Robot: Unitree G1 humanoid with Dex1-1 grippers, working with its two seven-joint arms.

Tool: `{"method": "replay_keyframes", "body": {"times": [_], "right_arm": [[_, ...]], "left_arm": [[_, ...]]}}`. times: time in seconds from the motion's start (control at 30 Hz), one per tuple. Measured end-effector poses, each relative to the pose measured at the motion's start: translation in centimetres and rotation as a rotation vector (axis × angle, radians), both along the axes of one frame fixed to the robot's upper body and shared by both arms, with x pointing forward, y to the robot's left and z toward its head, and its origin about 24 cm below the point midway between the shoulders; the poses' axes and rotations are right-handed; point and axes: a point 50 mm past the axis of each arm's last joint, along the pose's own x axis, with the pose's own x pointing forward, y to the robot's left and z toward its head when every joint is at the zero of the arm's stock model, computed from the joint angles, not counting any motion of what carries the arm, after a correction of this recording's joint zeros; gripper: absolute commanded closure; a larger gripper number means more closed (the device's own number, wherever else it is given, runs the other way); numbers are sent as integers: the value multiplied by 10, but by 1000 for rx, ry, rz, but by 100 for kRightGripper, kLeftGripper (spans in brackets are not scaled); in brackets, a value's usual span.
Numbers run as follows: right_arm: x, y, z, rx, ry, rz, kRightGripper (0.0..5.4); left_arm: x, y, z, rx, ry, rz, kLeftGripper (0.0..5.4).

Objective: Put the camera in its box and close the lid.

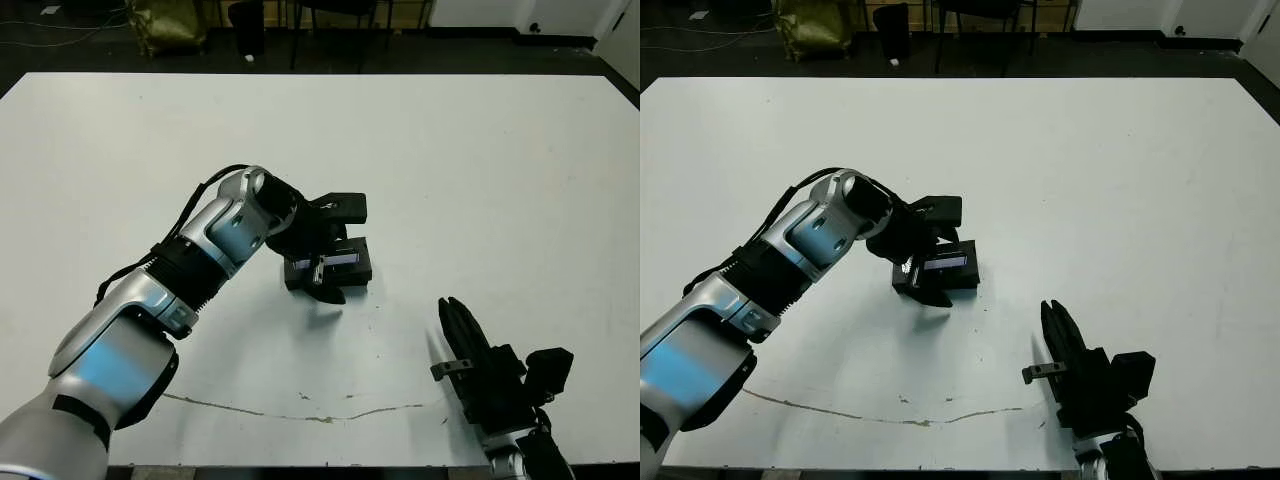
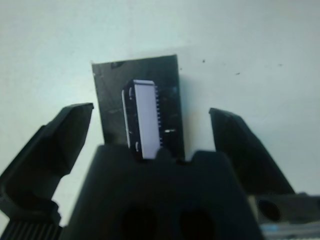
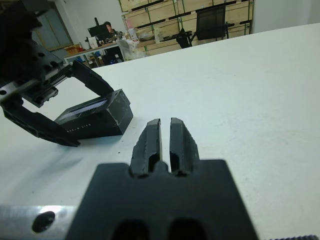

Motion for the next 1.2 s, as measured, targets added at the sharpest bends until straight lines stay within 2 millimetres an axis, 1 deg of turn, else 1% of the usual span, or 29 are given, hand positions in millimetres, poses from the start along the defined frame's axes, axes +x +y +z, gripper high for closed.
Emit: {"method": "replay_keyframes", "body": {"times": [0.33,0.57,0.7,0.8,0.87,1.07,1.2], "right_arm": [[0,1,1,-12,10,-4,540],[0,2,2,-1,4,13,540],[0,2,1,-2,8,19,540],[1,3,3,-8,21,13,540],[1,3,4,-9,22,14,540],[1,3,6,-8,17,17,540],[1,3,5,-4,20,23,540]], "left_arm": [[1,1,1,-28,1,-9,3],[5,-1,2,-75,-151,-43,3],[8,2,-1,-88,-191,-1,3],[8,6,-8,-99,-169,20,3],[7,8,-9,-123,-147,26,3],[1,10,-16,-211,48,79,3],[-1,8,-13,-241,81,75,3]]}}
